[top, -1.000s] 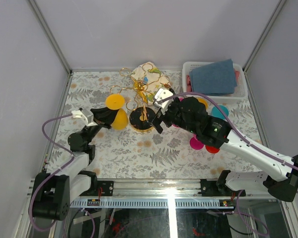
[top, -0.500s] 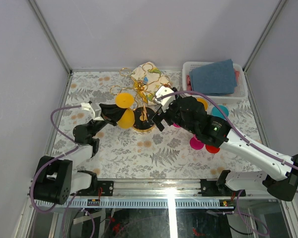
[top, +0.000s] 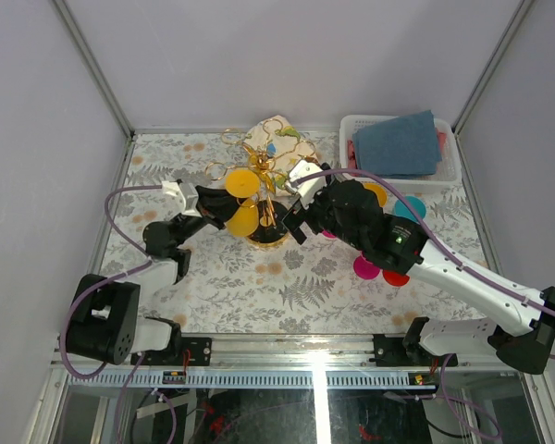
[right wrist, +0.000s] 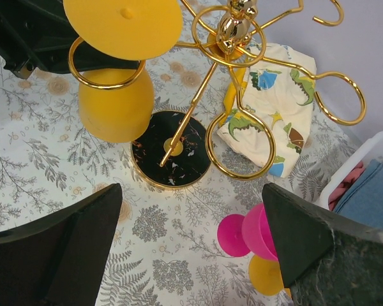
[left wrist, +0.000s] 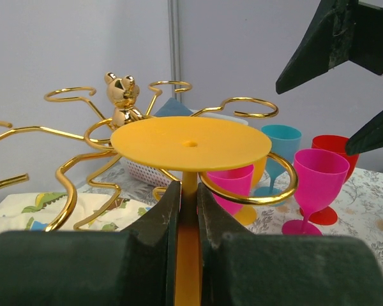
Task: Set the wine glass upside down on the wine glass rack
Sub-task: Turn the wine glass upside down at the wine rack.
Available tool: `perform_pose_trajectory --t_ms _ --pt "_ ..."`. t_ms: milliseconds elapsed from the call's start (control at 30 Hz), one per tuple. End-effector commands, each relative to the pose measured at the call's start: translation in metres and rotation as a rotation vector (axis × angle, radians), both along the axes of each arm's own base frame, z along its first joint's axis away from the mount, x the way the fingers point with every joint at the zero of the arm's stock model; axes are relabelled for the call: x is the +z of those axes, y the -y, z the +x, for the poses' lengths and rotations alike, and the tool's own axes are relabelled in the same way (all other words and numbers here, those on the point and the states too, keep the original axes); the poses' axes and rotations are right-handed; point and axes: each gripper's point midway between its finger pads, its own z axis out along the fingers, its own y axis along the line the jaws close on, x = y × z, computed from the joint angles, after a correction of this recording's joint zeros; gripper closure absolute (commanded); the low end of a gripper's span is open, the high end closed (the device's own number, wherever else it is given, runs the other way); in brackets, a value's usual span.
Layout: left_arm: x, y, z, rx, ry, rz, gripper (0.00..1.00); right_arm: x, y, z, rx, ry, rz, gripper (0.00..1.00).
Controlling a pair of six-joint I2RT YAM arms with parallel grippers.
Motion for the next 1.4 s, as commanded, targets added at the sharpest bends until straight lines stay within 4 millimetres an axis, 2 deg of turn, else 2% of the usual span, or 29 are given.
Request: perform_pose_trajectory --t_ms 0,367,700,900,1000,1167,1367 --pt "0.020 0.011 -0.011 -0.062 0.111 0.007 1.00 0.021 0.003 0.000 -0.022 0.025 0.047 0.02" --pt "0.015 0.025 -0.012 -0.118 0.100 0.024 1.00 0.018 0.005 -0.001 -0.023 0.025 0.044 0.02" --pt "0.006 0.031 -0.037 -0.124 0.128 0.033 1.00 0.017 0.004 0.001 -0.027 0.033 0.037 0.02" --pt "0.001 0.024 -0.048 -0.058 0.128 0.003 0.98 0.016 0.005 0.002 -0.032 0.035 0.036 0.02" --pt "-0.004 0.019 -0.046 -0.021 0.107 -0.008 0.90 0.016 0.005 0.002 -0.033 0.037 0.038 0.02" --pt "-0.008 0.019 -0.042 -0.006 0.077 -0.008 0.69 0.016 0.005 0.003 -0.036 0.038 0.040 0.01" --pt "-0.010 0.019 -0.037 0.002 0.023 -0.022 0.56 0.019 0.012 0.005 -0.064 0.051 0.037 0.01"
